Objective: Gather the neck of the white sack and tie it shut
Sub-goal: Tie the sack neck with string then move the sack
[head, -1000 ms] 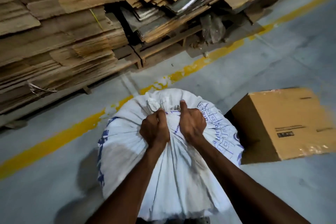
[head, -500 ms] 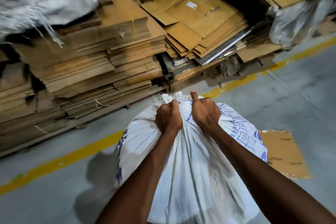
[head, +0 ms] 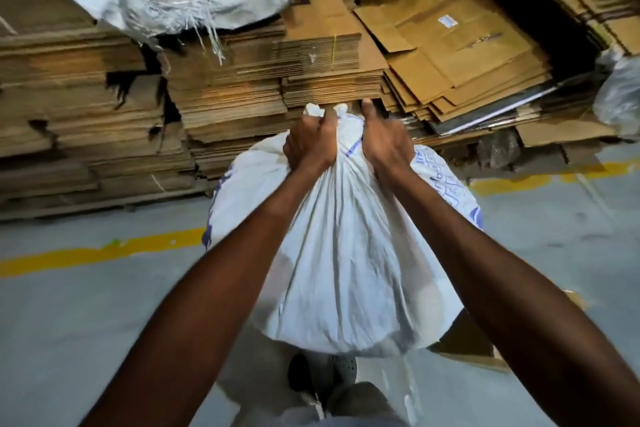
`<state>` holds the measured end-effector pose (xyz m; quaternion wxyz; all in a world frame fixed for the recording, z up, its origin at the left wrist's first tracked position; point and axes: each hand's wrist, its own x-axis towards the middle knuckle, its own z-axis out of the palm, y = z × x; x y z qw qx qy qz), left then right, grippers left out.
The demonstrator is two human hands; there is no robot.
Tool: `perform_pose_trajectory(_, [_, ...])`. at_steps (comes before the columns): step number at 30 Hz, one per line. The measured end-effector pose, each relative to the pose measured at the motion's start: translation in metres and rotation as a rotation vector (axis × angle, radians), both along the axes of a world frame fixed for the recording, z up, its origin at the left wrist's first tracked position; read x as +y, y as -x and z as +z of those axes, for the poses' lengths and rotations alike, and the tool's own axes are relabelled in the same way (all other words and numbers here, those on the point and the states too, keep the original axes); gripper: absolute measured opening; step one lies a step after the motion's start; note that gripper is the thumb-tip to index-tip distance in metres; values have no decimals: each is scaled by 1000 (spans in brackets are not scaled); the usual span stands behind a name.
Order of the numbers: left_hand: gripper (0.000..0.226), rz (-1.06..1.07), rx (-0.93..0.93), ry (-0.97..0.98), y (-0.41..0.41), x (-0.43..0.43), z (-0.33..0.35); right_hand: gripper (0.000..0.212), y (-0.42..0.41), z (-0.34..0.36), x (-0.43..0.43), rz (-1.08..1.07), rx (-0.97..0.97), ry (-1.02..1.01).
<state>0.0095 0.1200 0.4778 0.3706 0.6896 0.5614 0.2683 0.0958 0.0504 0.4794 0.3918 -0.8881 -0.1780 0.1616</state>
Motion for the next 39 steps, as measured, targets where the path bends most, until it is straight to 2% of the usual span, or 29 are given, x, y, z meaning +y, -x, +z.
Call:
perform_pose_trajectory(6, [49, 116, -51, -44, 51, 42, 28, 82, 44, 24, 53, 99, 11, -60])
perform_pose_trajectory(16, [48, 288, -107, -88, 200, 125, 52, 80, 184, 59, 147, 294, 10, -131])
perform_pose_trajectory(22, [57, 369, -130, -125, 330, 191, 58, 79, 309, 69, 219, 389, 36, -186])
perform_pose_trajectory(31, [52, 464, -73, -172, 525, 273, 80, 79, 497, 79, 319, 494, 122, -226])
perform_pose_trajectory(34, [49, 501, -34, -191, 585, 301, 87, 70, 558, 84, 350, 529, 144, -246])
perform_pose_trajectory(39, [47, 547, 12, -201, 666, 344, 97, 76, 640, 84, 400, 579, 136, -277])
